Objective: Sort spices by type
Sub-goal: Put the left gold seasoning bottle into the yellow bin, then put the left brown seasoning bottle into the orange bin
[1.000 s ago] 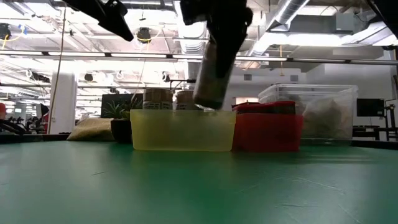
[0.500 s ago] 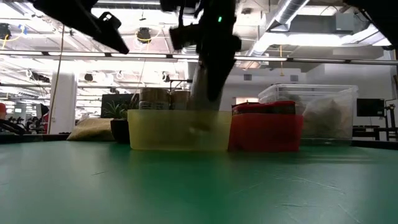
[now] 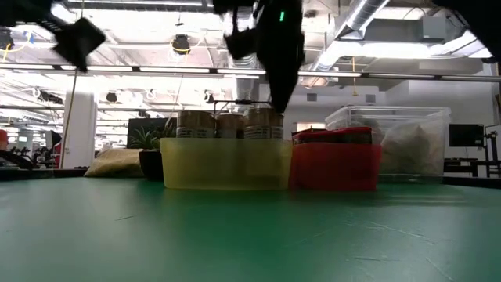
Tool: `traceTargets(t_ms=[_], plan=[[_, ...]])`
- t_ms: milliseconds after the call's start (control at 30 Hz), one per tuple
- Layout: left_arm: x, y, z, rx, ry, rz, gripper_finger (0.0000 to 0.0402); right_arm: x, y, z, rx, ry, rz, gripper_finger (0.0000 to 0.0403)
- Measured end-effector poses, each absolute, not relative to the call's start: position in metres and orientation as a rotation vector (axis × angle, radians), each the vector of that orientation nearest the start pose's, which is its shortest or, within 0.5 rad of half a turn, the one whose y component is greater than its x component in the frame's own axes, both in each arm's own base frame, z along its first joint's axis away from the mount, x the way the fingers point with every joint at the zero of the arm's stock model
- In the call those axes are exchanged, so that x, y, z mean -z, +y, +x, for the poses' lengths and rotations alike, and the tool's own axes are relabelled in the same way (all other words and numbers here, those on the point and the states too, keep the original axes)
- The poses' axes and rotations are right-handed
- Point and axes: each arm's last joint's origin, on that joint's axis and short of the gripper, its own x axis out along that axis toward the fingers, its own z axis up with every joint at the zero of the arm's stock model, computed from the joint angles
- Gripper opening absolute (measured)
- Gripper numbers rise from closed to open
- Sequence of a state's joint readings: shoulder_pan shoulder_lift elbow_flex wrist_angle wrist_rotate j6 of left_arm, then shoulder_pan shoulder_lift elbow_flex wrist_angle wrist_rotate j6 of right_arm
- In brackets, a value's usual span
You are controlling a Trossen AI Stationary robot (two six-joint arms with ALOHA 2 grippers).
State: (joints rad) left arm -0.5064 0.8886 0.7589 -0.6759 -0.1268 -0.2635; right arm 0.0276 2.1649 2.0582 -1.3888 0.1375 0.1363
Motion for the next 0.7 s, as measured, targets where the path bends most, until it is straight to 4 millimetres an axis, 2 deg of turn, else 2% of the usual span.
traceTargets(t_ms=[133, 300, 400, 567, 700], plan=[[-0.258, -0.104, 0.147, 0.329, 0.912, -0.003, 0.0364, -0.298, 0.007, 0.412, 0.279, 1.334, -0.039, 0.0350], [-0.252, -0.138, 0.144, 0.375, 1.014, -0.024, 0.0364, -0.319, 0.011, 0.403, 0.361, 1.194, -0.077, 0.0360], [-0.243, -0.155, 0.143, 0.360, 1.095, -0.029, 0.0364, -0.322, 0.019, 0.399, 0.401, 1.094, -0.103, 0.0360], [-0.223, -0.175, 0.143, 0.277, 1.214, -0.022, 0.0364, -0.310, 0.036, 0.390, 0.421, 0.925, -0.147, 0.0360], [-0.207, -0.185, 0.144, 0.210, 1.262, -0.008, 0.0364, -0.304, 0.050, 0.368, 0.462, 0.811, -0.123, 0.0361]])
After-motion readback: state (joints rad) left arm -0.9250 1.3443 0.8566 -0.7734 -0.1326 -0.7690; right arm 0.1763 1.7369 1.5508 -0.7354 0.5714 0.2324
